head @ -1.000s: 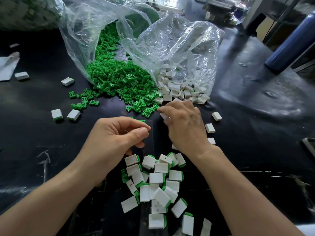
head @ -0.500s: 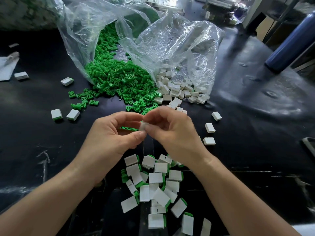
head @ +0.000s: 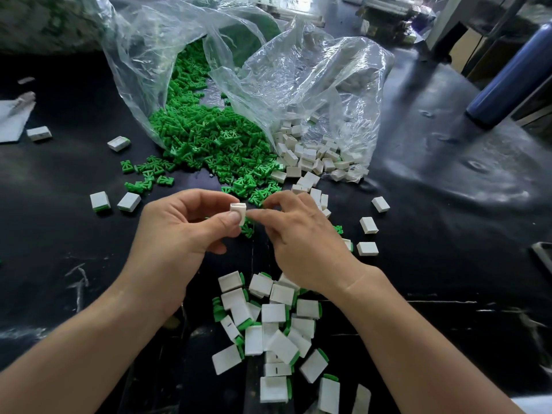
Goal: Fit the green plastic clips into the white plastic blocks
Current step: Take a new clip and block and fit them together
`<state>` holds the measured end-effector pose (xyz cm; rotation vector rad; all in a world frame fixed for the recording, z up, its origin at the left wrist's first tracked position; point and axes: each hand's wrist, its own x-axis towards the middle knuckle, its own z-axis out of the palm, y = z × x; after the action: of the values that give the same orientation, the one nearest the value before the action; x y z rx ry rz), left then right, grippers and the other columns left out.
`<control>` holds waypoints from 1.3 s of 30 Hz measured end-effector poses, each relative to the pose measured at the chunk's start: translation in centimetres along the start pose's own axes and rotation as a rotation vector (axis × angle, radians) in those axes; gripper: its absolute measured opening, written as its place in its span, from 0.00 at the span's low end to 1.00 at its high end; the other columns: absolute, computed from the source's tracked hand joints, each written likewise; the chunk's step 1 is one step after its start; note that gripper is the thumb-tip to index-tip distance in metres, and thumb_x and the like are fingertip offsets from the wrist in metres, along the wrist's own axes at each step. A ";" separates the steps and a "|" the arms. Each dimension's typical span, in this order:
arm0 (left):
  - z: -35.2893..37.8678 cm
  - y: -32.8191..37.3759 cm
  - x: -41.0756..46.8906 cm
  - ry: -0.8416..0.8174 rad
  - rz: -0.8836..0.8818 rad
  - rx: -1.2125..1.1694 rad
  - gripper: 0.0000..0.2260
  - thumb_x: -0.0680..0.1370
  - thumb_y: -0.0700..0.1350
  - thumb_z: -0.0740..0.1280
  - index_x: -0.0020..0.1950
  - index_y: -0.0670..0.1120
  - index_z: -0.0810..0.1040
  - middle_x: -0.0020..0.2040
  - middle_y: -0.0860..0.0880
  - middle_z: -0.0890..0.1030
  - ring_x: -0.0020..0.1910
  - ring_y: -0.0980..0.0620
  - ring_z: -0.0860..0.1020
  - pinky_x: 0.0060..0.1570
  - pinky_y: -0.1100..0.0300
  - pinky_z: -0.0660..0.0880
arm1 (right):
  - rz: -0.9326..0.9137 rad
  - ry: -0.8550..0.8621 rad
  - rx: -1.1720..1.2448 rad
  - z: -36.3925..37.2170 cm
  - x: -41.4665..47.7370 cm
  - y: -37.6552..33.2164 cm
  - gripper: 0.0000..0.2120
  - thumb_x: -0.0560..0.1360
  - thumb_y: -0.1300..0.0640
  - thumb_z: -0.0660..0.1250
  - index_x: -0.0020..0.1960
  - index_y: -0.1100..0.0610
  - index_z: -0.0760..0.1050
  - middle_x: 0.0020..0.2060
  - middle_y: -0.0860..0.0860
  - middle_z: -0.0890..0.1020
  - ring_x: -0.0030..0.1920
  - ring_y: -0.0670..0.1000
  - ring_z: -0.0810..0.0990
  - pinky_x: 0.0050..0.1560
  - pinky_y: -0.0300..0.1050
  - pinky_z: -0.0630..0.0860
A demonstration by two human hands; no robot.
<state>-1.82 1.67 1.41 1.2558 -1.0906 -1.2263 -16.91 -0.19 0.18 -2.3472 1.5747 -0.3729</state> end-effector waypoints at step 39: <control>0.5 0.2 -0.3 -0.135 -0.048 0.014 0.05 0.65 0.36 0.71 0.38 0.45 0.82 0.32 0.47 0.83 0.30 0.58 0.79 0.30 0.69 0.75 | 0.085 0.103 0.825 -2.4 -0.9 -0.5 0.12 0.72 0.64 0.69 0.38 0.47 0.76 0.31 0.48 0.82 0.32 0.44 0.80 0.33 0.30 0.71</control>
<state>-2.29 1.95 1.61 1.2307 -1.1733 -1.3580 -17.69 0.58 2.56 -1.6354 1.2150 -0.9253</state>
